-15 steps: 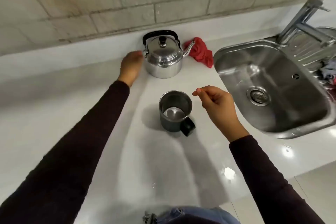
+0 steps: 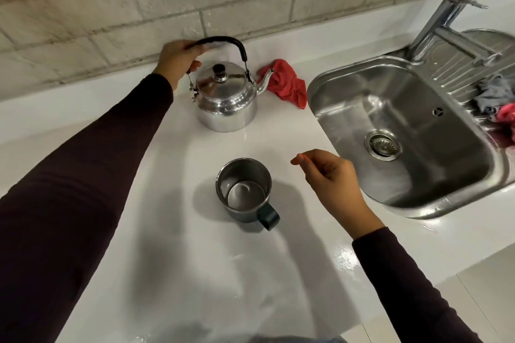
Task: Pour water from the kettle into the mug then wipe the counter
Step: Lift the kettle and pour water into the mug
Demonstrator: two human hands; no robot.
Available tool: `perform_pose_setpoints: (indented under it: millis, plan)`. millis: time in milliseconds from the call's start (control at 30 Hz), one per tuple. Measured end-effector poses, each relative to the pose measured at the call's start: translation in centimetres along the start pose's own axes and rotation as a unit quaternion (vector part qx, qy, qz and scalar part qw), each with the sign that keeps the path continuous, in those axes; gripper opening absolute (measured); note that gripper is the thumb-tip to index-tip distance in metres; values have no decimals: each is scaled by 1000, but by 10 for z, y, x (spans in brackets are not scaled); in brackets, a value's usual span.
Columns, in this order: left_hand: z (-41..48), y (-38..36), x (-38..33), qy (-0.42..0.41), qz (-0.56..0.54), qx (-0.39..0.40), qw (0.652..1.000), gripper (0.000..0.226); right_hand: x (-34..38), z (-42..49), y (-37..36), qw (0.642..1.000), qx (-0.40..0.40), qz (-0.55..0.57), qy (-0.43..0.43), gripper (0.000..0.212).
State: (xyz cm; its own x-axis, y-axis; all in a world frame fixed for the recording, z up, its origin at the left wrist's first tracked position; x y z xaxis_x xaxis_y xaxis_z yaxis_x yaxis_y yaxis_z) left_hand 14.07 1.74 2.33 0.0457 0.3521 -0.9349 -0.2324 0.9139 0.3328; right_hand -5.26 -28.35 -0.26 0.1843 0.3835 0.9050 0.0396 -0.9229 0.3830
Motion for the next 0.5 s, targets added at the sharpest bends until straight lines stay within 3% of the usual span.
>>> perform_pose_setpoints:
  millis: [167,367,500]
  plan:
    - [2,-14,-26,-119,152,137,972,36,0,-4,-4,1000,11,-10,6,25]
    - [-19,-16,-36,-110,70,78,988,40,10,-13,2,999,22,4,23,22]
    - [-38,9,-67,-150,35,29,988,38,14,-19,12,999,15,4,36,24]
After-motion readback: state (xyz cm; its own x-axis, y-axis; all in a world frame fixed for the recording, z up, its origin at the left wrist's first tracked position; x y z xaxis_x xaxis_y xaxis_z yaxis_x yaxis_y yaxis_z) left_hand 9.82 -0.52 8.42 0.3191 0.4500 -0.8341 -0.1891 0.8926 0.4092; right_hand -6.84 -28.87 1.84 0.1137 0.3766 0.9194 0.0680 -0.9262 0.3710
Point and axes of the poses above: each hand's wrist, its own z-axis towards the middle knuckle, its own y-axis out of the back of the hand, x = y × z, the point moved 3 cm from there along z, towards the middle knuckle, and after that the axes turned 15 degrees about -y, right-handed, at the moved point
